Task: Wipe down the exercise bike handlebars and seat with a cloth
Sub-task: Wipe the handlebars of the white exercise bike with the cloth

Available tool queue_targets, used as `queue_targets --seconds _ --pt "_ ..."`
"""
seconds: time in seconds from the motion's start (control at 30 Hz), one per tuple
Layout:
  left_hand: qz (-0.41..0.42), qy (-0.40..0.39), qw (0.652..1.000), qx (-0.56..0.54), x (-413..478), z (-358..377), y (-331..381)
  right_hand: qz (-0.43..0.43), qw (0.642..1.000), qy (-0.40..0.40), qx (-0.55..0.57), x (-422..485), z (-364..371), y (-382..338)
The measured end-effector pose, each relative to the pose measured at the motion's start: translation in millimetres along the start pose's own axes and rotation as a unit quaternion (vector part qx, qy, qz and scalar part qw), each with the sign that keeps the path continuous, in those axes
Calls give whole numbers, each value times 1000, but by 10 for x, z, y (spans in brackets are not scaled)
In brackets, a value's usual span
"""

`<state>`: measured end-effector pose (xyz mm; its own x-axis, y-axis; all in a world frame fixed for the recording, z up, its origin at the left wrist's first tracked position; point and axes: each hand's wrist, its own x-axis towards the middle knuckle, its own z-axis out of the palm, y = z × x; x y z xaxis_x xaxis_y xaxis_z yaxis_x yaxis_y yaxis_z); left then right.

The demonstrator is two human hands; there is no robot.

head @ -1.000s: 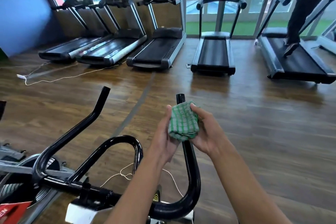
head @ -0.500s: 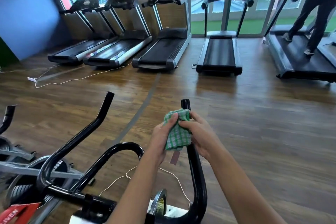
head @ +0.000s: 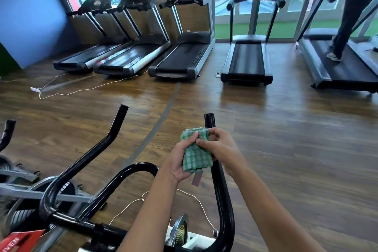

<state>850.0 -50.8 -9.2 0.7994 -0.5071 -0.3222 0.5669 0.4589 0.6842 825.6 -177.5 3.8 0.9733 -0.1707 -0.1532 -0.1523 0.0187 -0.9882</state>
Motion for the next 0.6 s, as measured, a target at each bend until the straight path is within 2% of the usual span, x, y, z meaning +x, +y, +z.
queue_targets --seconds 0.07,0.13,0.2,0.27,0.3,0.4,0.47,0.6 --pt "36 40 999 4 122 -35 48 -30 997 49 -57 97 -81 -73" --pt "84 107 991 19 294 -78 109 -69 979 121 -151 250 -189 -156" --pt "119 196 971 67 475 -97 138 -74 971 115 -196 407 -241 -229" --pt "126 247 954 116 624 -81 106 -35 977 61 -200 558 -230 -236" --pt "116 236 955 138 668 -67 55 -21 977 51 -204 633 -220 -205" --pt "71 139 969 191 747 29 -165 -43 976 74 -202 755 -247 -153" --pt "101 151 957 227 846 159 -192 -47 971 78 -221 804 -296 -158" --pt "200 223 912 282 1106 424 130 -22 961 78 -266 876 -259 -146"
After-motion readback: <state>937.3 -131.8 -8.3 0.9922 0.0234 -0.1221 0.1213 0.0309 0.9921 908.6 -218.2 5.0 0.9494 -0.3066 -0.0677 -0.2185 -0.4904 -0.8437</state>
